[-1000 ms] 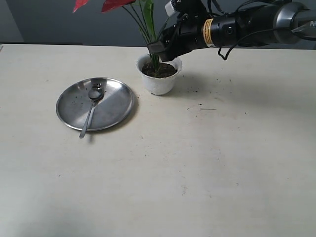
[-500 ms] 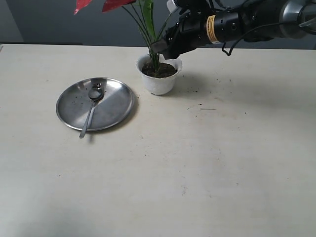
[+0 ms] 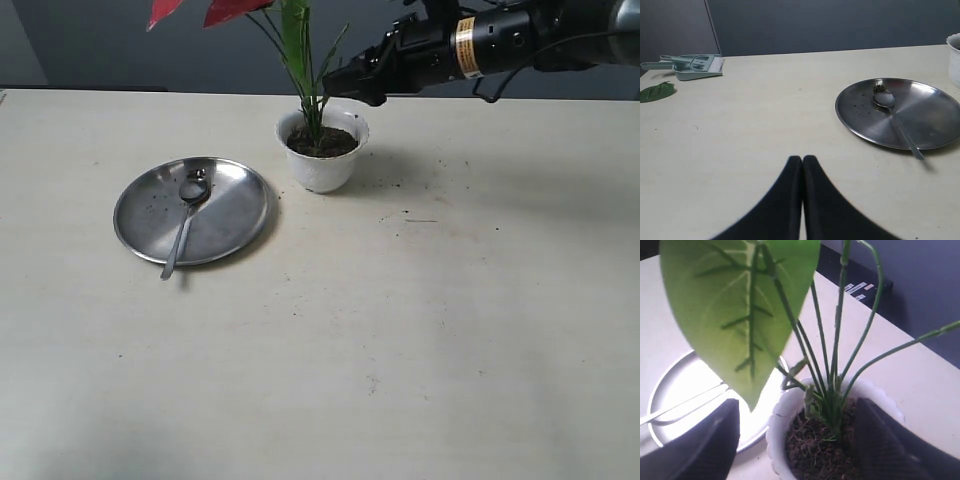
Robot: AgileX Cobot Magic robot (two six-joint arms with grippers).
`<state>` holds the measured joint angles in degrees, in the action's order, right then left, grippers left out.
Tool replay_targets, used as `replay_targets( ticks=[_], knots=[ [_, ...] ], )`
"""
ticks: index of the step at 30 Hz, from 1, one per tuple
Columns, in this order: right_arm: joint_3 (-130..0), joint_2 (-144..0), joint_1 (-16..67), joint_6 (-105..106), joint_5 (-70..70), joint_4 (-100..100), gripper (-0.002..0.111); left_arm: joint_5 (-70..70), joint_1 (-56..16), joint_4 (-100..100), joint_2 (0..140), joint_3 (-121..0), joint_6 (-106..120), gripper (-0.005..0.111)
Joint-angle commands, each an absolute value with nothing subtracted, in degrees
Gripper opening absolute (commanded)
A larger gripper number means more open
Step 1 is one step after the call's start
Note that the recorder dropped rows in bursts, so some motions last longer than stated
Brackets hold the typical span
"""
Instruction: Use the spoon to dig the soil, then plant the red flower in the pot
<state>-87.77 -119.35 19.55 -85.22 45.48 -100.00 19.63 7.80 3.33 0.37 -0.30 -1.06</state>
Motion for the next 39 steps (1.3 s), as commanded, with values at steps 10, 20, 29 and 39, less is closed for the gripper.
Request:
replay_targets(
  ticks=[10, 20, 29, 39],
  knots=[
    [-86.94, -115.46, 14.73, -89.81, 53.15, -99.95, 0.063, 19.29, 7.79, 3.69, 0.00, 0.00, -1.10, 0.000],
    [-86.94, -110.24, 12.04, -96.38, 52.65, -99.95, 0.060, 19.29, 7.79, 3.69, 0.00, 0.00, -1.10, 0.000],
    [-86.94, -104.91, 12.04, -96.38, 46.58, -99.95, 0.049, 19.29, 7.79, 3.69, 0.00, 0.00, -1.10, 0.000],
    [-86.94, -100.85, 12.04, -97.33, 45.31, -99.95, 0.049, 19.29, 7.79, 3.69, 0.00, 0.00, -1.10, 0.000]
  ],
)
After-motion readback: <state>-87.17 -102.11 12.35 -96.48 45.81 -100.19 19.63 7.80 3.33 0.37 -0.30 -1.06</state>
